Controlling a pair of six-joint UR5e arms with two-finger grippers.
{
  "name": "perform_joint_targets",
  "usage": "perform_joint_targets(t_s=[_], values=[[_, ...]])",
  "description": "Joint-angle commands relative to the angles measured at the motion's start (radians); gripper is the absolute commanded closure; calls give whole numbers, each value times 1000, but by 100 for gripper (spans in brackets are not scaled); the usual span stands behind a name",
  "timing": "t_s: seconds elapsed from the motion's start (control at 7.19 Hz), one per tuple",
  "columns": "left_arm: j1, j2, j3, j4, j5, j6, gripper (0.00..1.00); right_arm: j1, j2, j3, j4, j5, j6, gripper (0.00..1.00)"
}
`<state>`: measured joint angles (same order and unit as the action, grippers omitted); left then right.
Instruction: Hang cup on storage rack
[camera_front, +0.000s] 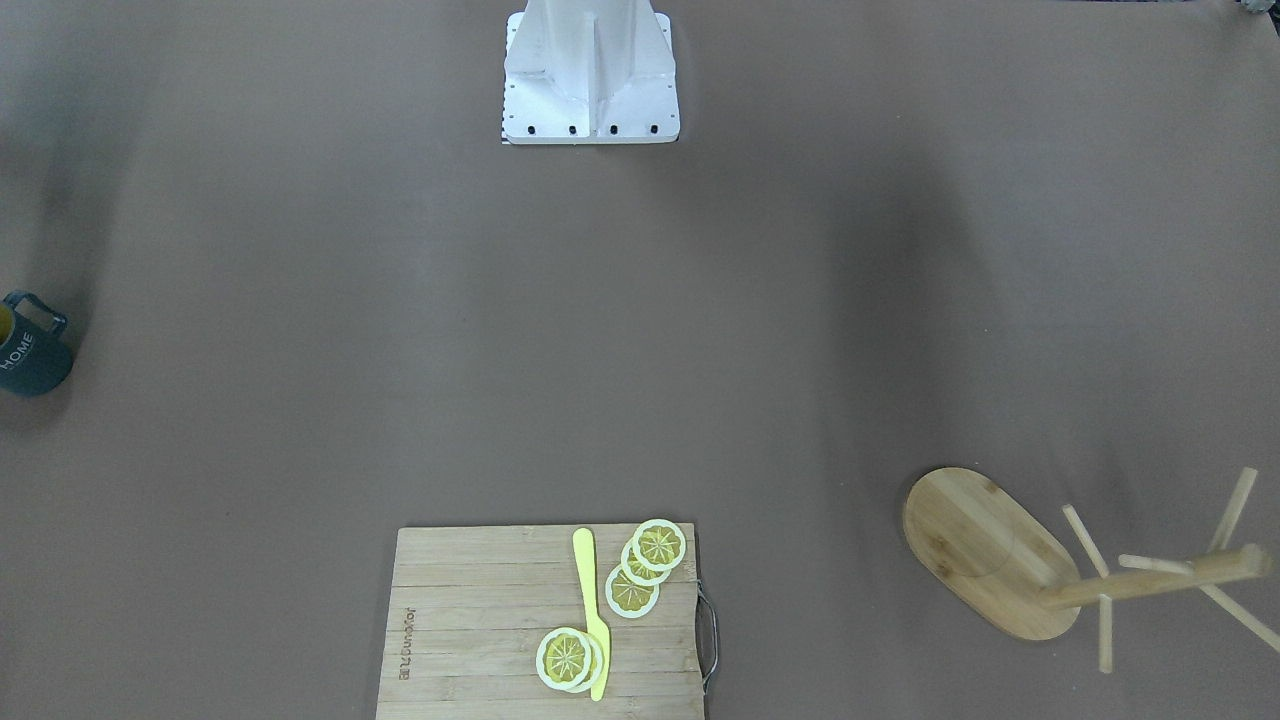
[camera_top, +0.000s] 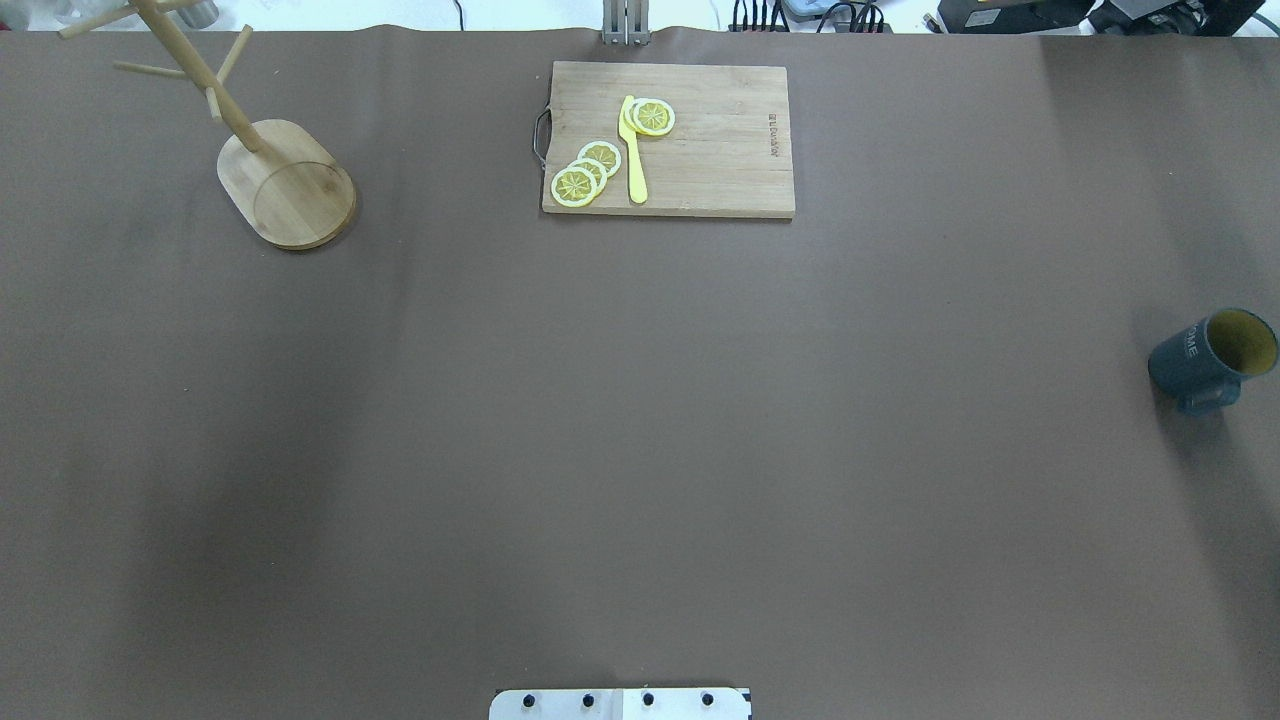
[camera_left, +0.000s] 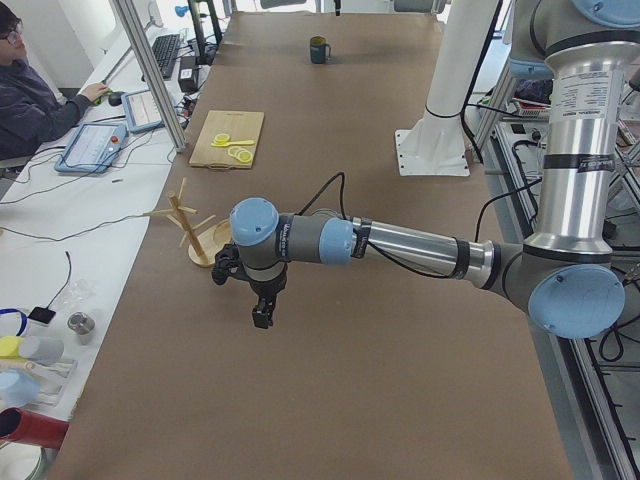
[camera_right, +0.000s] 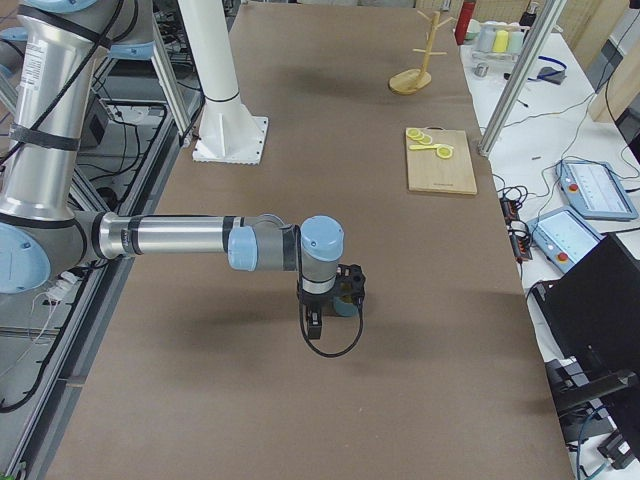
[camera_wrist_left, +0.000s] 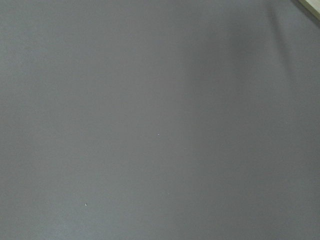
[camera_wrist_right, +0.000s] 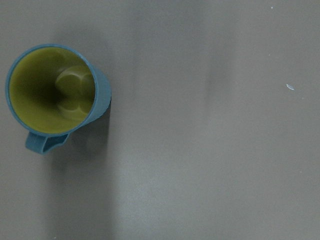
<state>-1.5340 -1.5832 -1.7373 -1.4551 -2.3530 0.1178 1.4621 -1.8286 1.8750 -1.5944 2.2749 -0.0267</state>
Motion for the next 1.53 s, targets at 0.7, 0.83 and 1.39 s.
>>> perform_joint_targets(t_s=[0.7, 0.83, 1.39], values=[[0, -14, -86, -52, 3, -9, 1, 4, 142, 44, 2, -9, 4, 0], [0, -17, -61, -174, 3, -6, 1, 4, 153, 42, 2, -12, 4, 0], [0, -21, 31, -502, 9, -6, 1, -3, 150, 33, 2, 3, -9, 0]])
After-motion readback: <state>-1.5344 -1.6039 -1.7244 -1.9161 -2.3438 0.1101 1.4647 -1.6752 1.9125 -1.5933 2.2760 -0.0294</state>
